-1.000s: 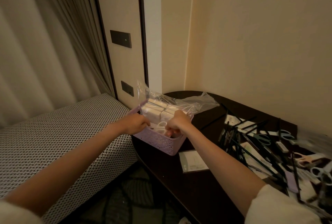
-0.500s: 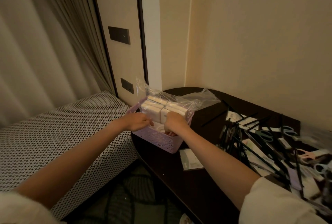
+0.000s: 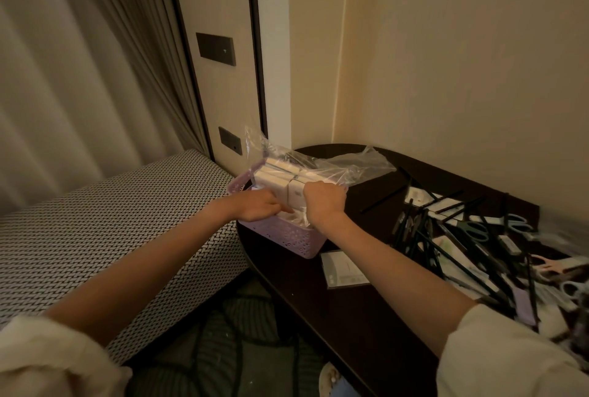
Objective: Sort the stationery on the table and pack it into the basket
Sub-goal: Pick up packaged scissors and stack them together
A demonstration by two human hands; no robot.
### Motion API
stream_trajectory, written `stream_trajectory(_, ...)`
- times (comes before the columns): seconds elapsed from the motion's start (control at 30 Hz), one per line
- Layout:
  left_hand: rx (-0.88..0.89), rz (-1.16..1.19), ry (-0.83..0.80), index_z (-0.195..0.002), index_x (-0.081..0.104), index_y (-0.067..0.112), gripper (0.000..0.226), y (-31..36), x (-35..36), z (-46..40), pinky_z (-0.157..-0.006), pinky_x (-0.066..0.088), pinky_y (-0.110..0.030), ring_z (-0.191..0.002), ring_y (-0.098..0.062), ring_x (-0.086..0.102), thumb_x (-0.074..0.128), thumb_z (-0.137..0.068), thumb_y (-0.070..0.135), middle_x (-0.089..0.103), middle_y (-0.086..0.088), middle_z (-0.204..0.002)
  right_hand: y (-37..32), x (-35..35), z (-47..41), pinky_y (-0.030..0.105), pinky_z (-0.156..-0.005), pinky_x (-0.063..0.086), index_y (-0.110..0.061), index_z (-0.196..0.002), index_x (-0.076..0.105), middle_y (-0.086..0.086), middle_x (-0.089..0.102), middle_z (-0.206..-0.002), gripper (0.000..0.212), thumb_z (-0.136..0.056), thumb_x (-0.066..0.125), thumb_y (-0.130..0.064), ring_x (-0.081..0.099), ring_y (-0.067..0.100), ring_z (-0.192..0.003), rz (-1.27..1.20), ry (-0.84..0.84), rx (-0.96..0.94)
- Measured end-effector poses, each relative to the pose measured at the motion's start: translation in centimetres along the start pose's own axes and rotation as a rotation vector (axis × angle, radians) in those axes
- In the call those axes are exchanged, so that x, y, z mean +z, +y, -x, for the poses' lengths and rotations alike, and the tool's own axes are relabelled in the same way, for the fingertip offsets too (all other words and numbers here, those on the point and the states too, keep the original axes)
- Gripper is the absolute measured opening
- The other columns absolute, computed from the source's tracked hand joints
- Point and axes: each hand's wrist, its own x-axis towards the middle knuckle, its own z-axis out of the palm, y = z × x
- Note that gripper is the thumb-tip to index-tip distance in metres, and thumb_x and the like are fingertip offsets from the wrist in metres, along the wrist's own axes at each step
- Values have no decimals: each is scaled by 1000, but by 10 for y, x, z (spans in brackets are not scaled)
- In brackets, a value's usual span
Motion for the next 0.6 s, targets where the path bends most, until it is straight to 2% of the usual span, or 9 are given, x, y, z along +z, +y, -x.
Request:
stream_trajectory(0.1, -40, -17, -36, -137, 52, 32, 41, 3, -1, -1, -110, 29, -37, -126, -20, 41, 26, -105, 31, 47, -7, -137, 6, 0, -1, 40, -96, 39, -14, -113, 61, 5, 65, -113, 25, -89, 62, -12, 61, 24, -108, -40, 3, -36)
stream_trajectory(0.17, -65, -21, -53, -134, 54, 34, 41, 2, 0, -4, -110, 31, -39, -124, -21, 43, 27, -104, 36, 48, -7, -136, 16, -2, -1, 38, -90, 43, -13, -107, 64, 4, 66, -106, 25, -84, 69, -22, 62, 23, -103, -177, -29, -58)
stream_trajectory(0.27, -42, 1, 6, -131, 58, 25, 39, 2, 0, -4, -107, 34, -35, -120, -14, 45, 32, -103, 32, 52, 0, -130, 34, -9, 4, 32, -80, 51, -9, -78, 73, 0, 69, -72, 18, -85, 70, -26, 65, 9, -70, -528, -98, -69)
stream_trajectory(0.33, -13, 5, 146, -127, 60, 17, 36, 5, 1, -3, -102, 39, -33, -118, -17, 51, 36, -102, 27, 57, -4, -130, 48, -12, 12, 34, -77, 56, -8, -76, 75, 1, 70, -67, 18, -87, 67, -20, 64, 7, -62, -653, -13, -52)
stream_trajectory(0.43, 15, 28, 446, -123, 63, 12, 32, 17, 6, 4, -87, 43, -29, -105, -19, 58, 43, -101, 23, 64, -8, -119, 72, -14, 27, 35, -72, 57, -11, -90, 72, 2, 70, -78, 9, -88, 64, -15, 65, 12, -70, -686, 171, 48)
stream_trajectory(0.53, 112, 94, 772, -120, 63, 10, 28, 38, 17, 13, -83, 49, -32, -96, -15, 61, 51, -97, 21, 65, -7, -114, 98, -13, 49, 29, -78, 53, -11, -108, 66, 2, 68, -92, 19, -90, 63, -17, 63, 13, -84, -641, 211, 144)
stream_trajectory(0.6, 207, 124, 859, -116, 63, 10, 30, 56, 24, 18, -81, 51, -34, -92, -14, 61, 49, -94, 24, 65, -5, -108, 115, -9, 70, 29, -81, 52, -12, -113, 62, 0, 65, -94, 24, -90, 63, -16, 62, 12, -89, -627, 189, 180)
